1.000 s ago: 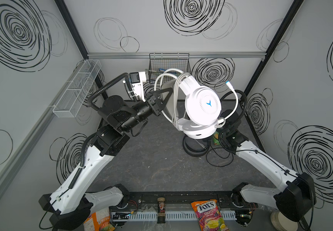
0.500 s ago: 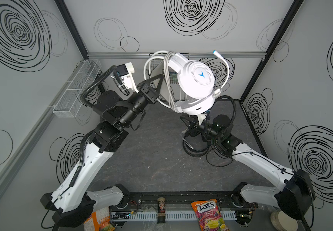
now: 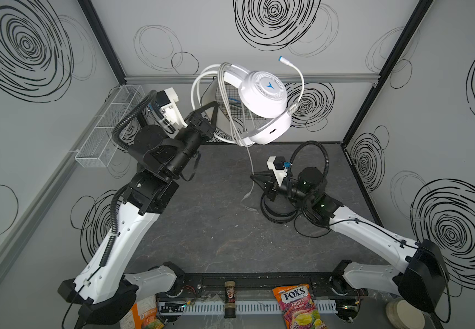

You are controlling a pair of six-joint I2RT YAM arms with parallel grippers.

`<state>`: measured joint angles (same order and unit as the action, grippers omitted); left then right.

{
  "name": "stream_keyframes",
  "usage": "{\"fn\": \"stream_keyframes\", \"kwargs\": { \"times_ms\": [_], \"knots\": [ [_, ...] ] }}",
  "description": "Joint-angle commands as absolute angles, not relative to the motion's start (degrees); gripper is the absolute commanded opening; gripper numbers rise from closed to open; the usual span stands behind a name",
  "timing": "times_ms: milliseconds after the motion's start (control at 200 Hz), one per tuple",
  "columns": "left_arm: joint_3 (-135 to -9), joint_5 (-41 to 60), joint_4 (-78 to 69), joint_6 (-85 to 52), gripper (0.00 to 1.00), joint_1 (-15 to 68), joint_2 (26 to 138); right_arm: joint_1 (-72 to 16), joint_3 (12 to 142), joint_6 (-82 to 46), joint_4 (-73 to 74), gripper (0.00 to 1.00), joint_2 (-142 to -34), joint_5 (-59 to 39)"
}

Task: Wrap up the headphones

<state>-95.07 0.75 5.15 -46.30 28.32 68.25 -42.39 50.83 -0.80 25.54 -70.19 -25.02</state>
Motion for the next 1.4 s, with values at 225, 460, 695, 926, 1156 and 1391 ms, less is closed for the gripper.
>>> {"fn": "stream_keyframes", "kwargs": {
  "times_ms": [225, 460, 695, 926, 1156, 1391],
  "knots": [
    [-100.62, -0.17, 4.36, -46.59, 0.0, 28.64, 68.38, -42.89, 50.57, -0.44, 28.58, 0.4, -71.18, -25.04],
    [-104.83, -1.39, 10.32, -45.38, 0.0, 30.12, 70.42, -43.61, 51.14, -1.49, 31.52, 0.53, -72.6, -27.11],
    [-108.42, -1.33, 14.13, -45.17, 0.0, 32.31, 73.44, -45.22, 50.81, -0.64, 31.73, 0.55, -72.85, -27.05],
    [-110.59, 0.47, 14.06, -45.6, 0.0, 34.32, 76.06, -44.73, 48.74, 0.79, 30.41, 0.55, -71.93, -18.21],
    [-112.05, 1.89, 13.93, -45.44, 0.0, 35.85, 77.8, -41.67, 45.74, -0.02, 30.42, 0.55, -69.83, -15.85],
    [-112.54, 1.76, 14.06, -44.93, 0.0, 35.86, 78.18, -38.67, 45.02, 0.11, 22.47, 0.54, -65.71, -17.15]
  ]
}}
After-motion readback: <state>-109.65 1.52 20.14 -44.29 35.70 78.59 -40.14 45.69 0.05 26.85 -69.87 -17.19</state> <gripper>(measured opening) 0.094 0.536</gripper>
